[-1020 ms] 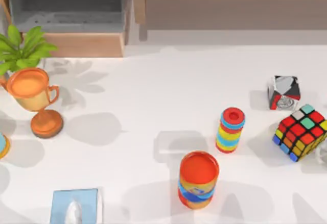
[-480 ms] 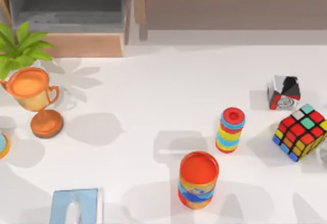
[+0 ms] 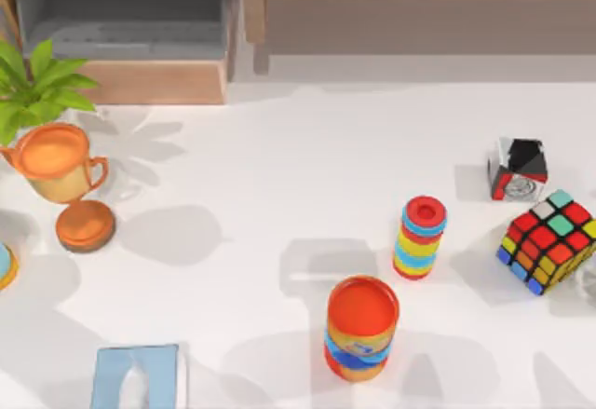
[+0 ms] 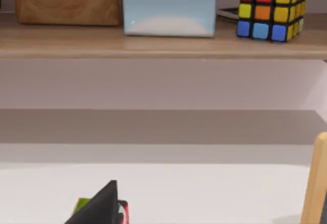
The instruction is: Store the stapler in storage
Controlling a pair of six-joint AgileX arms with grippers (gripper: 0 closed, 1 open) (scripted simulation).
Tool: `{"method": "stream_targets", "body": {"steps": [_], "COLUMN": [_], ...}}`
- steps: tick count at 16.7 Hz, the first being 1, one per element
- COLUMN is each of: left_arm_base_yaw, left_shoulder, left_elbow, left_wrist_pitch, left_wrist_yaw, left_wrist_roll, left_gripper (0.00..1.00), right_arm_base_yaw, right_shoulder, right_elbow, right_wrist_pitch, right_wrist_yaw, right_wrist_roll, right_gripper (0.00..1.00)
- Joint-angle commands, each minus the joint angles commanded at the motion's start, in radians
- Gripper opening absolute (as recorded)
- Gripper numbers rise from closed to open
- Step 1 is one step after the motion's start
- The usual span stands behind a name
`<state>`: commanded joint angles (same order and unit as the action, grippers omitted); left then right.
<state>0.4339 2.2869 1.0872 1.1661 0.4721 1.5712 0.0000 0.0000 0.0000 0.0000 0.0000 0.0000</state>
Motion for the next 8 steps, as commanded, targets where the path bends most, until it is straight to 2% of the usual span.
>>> {"method": "stream_targets", "body": {"steps": [4, 8], "left_arm_base_yaw": [-0.034, -0.04], "left_shoulder": [0.065, 0.075], "left_elbow": [0.148, 0.166], "left_wrist_pitch": [-0.078, -0.092], "left_wrist_yaw": [-0.037, -0.043], "left_wrist_roll": [0.0, -0.001], "left_gripper": [0.0, 0.0], "right_arm_base_yaw": [0.0, 0.0], "right_shoulder": [0.0, 0.0], "right_elbow": [0.0, 0.0], "right_wrist_pitch": [0.0, 0.0], "right_wrist_yaw": [0.0, 0.0], "right_wrist_roll": [0.0, 0.0], "right_gripper": [1.0, 1.0]}}
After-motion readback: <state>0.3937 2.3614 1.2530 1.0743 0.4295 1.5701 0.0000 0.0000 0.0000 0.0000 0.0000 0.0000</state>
